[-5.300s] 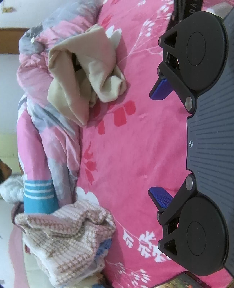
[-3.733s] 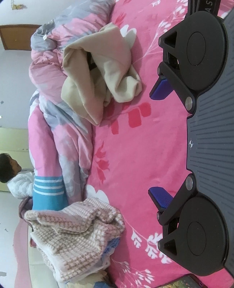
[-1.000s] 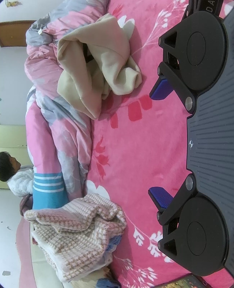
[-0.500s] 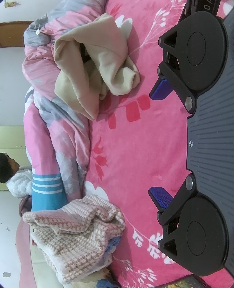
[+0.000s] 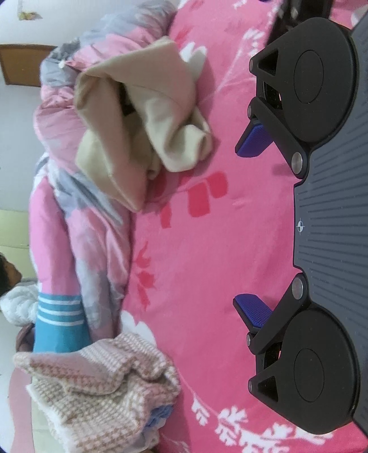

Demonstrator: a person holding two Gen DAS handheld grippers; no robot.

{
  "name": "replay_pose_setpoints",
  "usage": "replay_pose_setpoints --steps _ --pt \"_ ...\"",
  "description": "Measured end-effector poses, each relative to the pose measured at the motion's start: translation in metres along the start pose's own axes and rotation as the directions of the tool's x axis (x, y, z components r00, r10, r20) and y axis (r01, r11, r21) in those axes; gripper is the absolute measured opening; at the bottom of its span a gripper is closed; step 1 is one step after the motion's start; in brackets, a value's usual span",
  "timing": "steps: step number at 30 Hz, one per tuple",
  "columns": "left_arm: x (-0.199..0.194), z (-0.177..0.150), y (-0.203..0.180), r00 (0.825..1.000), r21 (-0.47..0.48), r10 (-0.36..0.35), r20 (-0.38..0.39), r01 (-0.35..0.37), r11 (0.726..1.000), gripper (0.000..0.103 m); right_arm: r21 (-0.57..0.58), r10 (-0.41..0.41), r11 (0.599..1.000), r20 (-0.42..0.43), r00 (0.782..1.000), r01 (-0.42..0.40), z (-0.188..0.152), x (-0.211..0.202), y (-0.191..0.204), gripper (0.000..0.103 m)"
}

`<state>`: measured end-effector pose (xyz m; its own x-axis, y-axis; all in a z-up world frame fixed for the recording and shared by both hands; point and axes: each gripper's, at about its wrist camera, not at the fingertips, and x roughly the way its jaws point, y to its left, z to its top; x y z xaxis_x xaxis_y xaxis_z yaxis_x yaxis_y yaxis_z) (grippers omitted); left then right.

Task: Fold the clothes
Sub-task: 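Reach both tools to the beige sweatshirt and close both grippers on it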

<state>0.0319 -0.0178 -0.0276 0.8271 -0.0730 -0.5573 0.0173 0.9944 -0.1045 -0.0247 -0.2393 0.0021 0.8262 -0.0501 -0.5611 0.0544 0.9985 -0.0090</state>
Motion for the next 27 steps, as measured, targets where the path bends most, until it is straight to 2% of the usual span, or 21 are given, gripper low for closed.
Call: replay_pose_setpoints --steps 3,7,10,13,16,20,22,25,26,27 --pt "0.003 -0.002 0.001 1.000 -0.011 -0.027 -0.016 0.026 1.000 0.103 -0.045 0.007 0.999 0.046 0.999 -0.005 0.009 0.003 -0.005 0.103" --pt "0.002 -0.002 0.004 0.999 -0.019 -0.034 0.003 0.034 0.999 0.103 -0.099 0.046 0.995 0.153 0.987 -0.031 0.039 0.005 -0.007 0.103" --pt "0.001 0.003 0.009 0.997 -0.038 -0.059 0.052 0.061 0.997 0.103 -0.123 0.079 0.991 0.239 0.968 -0.050 0.071 0.008 -0.011 0.103" --pt "0.005 0.019 0.009 0.992 -0.038 -0.073 0.103 0.077 0.996 0.103 -0.140 0.105 0.988 0.285 0.953 -0.067 0.102 0.013 -0.015 0.103" --pt "0.010 0.047 0.001 0.981 0.029 -0.081 0.174 0.077 0.997 0.103 -0.158 0.158 0.981 0.320 0.934 -0.112 0.135 0.024 -0.017 0.103" --pt "0.030 0.082 -0.020 0.955 0.138 -0.118 0.273 0.082 0.987 0.102 -0.184 0.213 0.969 0.307 0.927 -0.162 0.165 0.052 -0.014 0.103" --pt "0.045 0.092 -0.031 0.944 0.184 -0.163 0.287 0.112 0.976 0.100 -0.198 0.240 0.962 0.288 0.927 -0.187 0.178 0.068 -0.013 0.100" --pt "0.067 0.102 -0.049 0.936 0.272 -0.215 0.279 0.138 0.952 0.095 -0.227 0.274 0.947 0.191 0.943 -0.229 0.194 0.100 -0.010 0.086" --pt "0.073 0.102 -0.054 0.937 0.298 -0.226 0.268 0.142 0.944 0.091 -0.235 0.284 0.941 0.158 0.946 -0.244 0.199 0.111 -0.008 0.078" --pt "0.079 0.102 -0.059 0.938 0.324 -0.234 0.255 0.146 0.935 0.086 -0.244 0.299 0.933 0.122 0.946 -0.263 0.204 0.121 -0.007 0.078"
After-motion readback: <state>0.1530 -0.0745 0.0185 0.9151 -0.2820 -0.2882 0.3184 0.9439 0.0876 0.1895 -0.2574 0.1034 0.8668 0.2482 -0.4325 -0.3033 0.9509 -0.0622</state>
